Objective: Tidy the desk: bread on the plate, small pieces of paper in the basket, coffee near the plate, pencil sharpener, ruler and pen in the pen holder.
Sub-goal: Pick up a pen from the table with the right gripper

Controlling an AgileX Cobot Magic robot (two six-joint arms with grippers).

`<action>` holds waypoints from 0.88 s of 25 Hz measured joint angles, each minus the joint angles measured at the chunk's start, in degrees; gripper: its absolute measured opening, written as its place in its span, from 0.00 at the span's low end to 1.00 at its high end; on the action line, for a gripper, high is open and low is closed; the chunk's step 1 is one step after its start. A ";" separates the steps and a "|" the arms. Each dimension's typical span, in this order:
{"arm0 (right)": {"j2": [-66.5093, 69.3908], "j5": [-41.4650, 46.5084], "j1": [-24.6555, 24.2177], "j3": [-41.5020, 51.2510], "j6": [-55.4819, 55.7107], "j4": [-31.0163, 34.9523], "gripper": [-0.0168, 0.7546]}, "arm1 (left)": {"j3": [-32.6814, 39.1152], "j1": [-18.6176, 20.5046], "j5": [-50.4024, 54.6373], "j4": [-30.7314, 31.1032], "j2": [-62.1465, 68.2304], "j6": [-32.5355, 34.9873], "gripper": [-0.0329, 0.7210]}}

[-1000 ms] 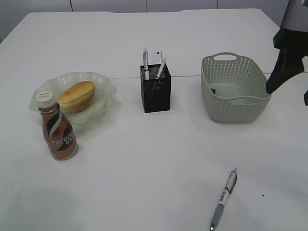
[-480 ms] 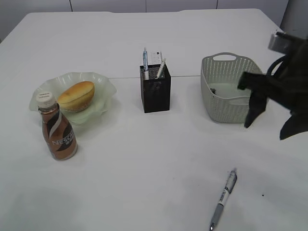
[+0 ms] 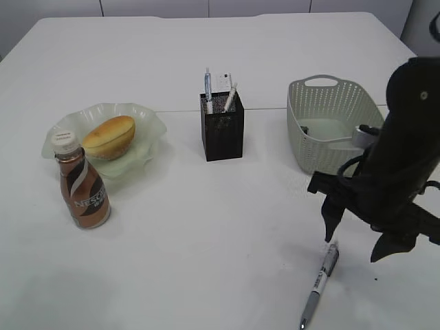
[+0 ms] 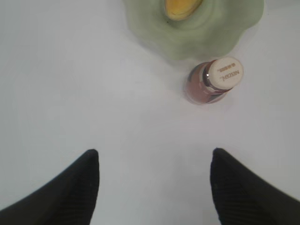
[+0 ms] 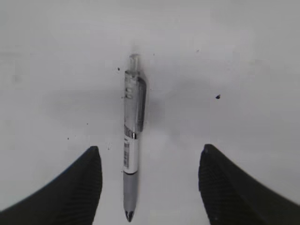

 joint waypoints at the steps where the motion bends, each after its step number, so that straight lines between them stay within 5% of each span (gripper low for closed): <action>1: 1.44 -0.42 0.00 0.00 -0.01 0.40 0.68 | 0.00 0.00 0.00 -0.14 0.00 -0.09 0.75; 9: 6.49 -2.45 3.36 0.00 0.10 1.33 0.56 | 0.00 0.00 0.00 -0.47 0.00 -0.09 0.73; 22: 8.31 -3.69 3.81 0.00 0.20 1.56 0.54 | 0.00 0.00 0.00 -0.59 0.00 -0.09 0.72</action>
